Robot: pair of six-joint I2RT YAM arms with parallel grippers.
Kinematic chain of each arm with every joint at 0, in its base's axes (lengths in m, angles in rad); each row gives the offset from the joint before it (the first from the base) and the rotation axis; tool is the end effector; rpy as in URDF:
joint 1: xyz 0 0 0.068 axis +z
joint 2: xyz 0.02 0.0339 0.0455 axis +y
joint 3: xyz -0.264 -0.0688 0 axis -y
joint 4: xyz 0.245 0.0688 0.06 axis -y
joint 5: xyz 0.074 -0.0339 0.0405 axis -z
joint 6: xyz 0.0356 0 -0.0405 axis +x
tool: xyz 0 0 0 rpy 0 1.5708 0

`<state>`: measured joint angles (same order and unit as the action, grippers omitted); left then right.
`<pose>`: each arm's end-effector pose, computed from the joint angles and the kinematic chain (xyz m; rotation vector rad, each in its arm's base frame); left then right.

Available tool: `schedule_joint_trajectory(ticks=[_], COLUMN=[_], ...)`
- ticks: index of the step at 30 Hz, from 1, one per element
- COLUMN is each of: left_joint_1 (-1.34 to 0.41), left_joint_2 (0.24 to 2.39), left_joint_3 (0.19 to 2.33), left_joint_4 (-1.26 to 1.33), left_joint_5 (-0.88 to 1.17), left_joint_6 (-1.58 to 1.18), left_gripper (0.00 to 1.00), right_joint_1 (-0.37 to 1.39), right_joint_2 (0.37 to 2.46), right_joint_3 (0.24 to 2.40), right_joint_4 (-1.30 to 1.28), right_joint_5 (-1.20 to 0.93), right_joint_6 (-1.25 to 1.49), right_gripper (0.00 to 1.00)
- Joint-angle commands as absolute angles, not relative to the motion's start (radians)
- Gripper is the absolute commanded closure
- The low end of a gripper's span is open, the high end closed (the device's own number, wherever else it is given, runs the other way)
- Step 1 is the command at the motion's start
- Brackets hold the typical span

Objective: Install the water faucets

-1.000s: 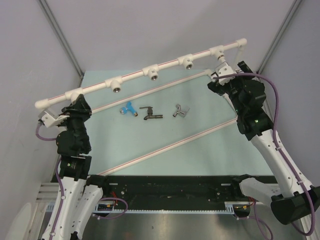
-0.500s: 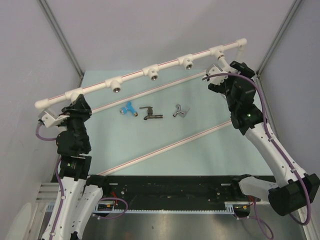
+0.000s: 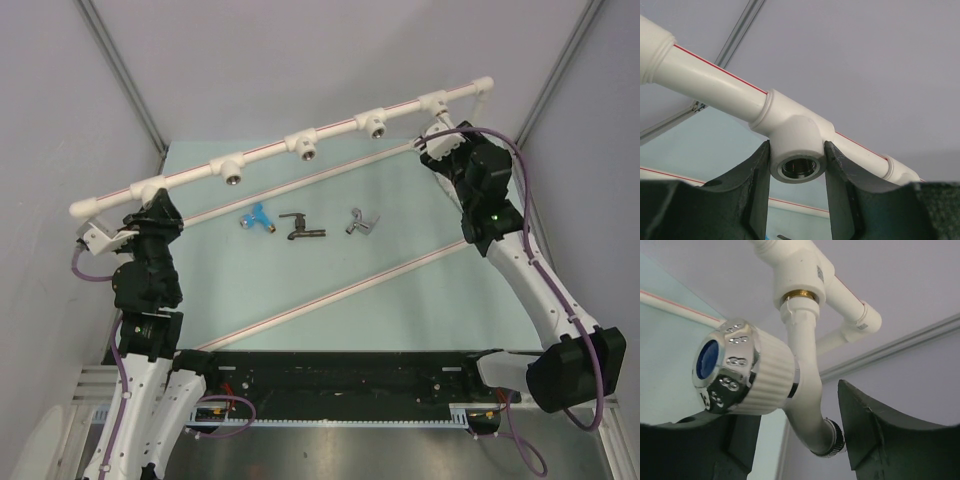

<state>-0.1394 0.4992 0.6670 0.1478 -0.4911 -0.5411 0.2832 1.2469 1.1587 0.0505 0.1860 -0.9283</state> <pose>0.1211 0.0000 0.3727 -0.6603 1.1180 -0.2747 0.2843 0.0759 0.3979 -0.8126 1.4320 -0.6457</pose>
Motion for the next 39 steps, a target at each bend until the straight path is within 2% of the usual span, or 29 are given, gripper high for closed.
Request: schedule_joint_trajectory(ticks=[1, 3, 4, 7, 12, 16, 21, 27, 29, 30, 32, 33, 36, 39], left_joint_1=[-0.16, -0.16, -0.158, -0.16, -0.16, -0.16, -0.16, -0.16, -0.16, -0.16, -0.16, -0.16, -0.16, -0.16], left_joint_2=[0.499, 0.5, 0.499, 0.499, 0.499, 0.5, 0.499, 0.499, 0.497, 0.499, 0.499, 0.499, 0.502, 0.505], left_joint_3=[0.652, 0.652, 0.652, 0.652, 0.652, 0.652, 0.652, 0.652, 0.652, 0.652, 0.652, 0.652, 0.652, 0.65], left_joint_4=[0.107, 0.107, 0.107, 0.107, 0.107, 0.107, 0.107, 0.107, 0.107, 0.107, 0.107, 0.107, 0.109, 0.109], left_joint_5=[-0.407, -0.407, -0.405, -0.405, -0.402, -0.402, -0.4, -0.403, -0.402, -0.402, -0.4, -0.4, -0.399, -0.396], left_joint_6=[-0.518, -0.518, -0.518, -0.517, -0.518, -0.519, -0.52, -0.517, -0.517, -0.518, -0.52, -0.519, -0.52, -0.522], left_gripper=[1.0, 1.0, 1.0, 1.0, 1.0, 1.0, 1.0, 1.0, 1.0, 1.0, 1.0, 1.0, 1.0, 1.0], right_joint_1=[0.236, 0.216, 0.189, 0.149, 0.071, 0.014, -0.086, -0.143, -0.161, -0.166, -0.17, -0.17, -0.173, -0.175], right_joint_2=[1.246, 1.243, 1.241, 1.238, 1.247, 1.259, 1.295, 1.335, 1.333, 1.327, 1.286, 1.266, 1.194, 1.141], right_joint_3=[1.167, 1.167, 1.167, 1.166, 1.167, 1.167, 1.167, 1.166, 1.163, 1.16, 1.16, 1.16, 1.16, 1.16], right_joint_4=[0.15, 0.164, 0.176, 0.205, 0.247, 0.294, 0.328, 0.35, 0.353, 0.348, 0.309, 0.252, 0.172, 0.155], right_joint_5=[0.016, -0.052, -0.078, -0.185, -0.328, -0.4, -0.488, -0.577, -0.601, -0.603, -0.565, -0.539, -0.433, -0.362], right_joint_6=[-0.676, -0.596, -0.519, -0.329, -0.12, 0.062, 0.514, 0.856, 0.937, 0.937, 0.865, 0.824, 0.675, 0.578], right_gripper=[0.47, 0.57, 0.65, 0.75, 0.82, 0.95, 0.97, 0.97, 0.92, 0.76, 0.57, 0.44, 0.26, 0.17])
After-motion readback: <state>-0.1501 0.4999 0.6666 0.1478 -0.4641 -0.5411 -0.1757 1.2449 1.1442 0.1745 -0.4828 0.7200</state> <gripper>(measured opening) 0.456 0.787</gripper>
